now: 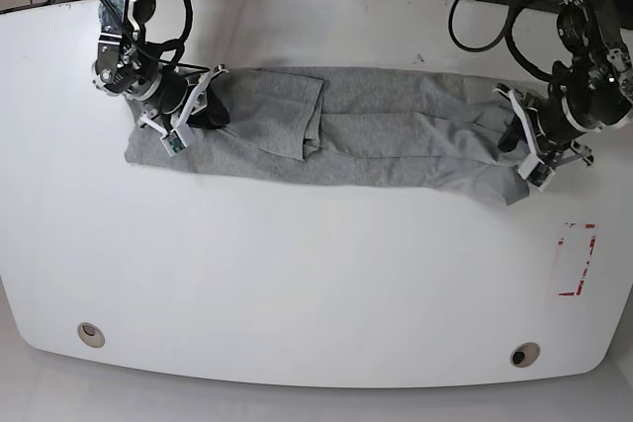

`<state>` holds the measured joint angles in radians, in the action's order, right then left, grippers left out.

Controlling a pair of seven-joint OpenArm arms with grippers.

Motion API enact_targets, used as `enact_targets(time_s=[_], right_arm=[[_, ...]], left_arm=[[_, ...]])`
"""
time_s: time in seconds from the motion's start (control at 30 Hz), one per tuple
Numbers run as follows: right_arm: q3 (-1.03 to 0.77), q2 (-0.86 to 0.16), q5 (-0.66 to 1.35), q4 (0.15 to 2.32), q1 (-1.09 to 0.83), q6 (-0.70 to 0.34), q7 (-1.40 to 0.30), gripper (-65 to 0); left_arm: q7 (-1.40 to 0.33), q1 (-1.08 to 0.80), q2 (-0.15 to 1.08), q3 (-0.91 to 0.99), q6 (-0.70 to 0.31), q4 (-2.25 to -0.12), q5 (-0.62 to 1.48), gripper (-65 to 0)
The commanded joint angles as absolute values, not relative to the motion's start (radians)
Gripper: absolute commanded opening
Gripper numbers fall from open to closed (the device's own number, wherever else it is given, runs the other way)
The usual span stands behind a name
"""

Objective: Layout the t-shirt on the table in an organized manner, then fold the t-shirt properly
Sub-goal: 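Lift the shirt end with the left gripper and fold it toward the right gripper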

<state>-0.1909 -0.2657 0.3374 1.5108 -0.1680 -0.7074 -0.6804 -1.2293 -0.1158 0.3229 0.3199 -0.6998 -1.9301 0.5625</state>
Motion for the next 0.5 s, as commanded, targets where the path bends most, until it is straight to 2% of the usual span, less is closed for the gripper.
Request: enact_targets(time_s=[0.0,0.1,0.47], right_arm=[[-0.191,-0.277,0.275,1.503,-0.180,-0.698,-0.757,-56.3],[-0.189,-0.277,0.275,1.503,-0.180,-0.698,-0.757,-56.3],[-0.188,-0.277,0.275,1.503,-0.180,-0.698,-0.757,-56.3]], left_arm=[[-1.253,-0.093,0.329,0.283,-0.698,-1.991,0.576,-61.4],[-1.294,-0.061,0.320,0.226,-0.698,-1.992,0.578,-61.4],[-1.342,0.051,0.157,0.048,-0.698,-1.963,0.567,-61.1]])
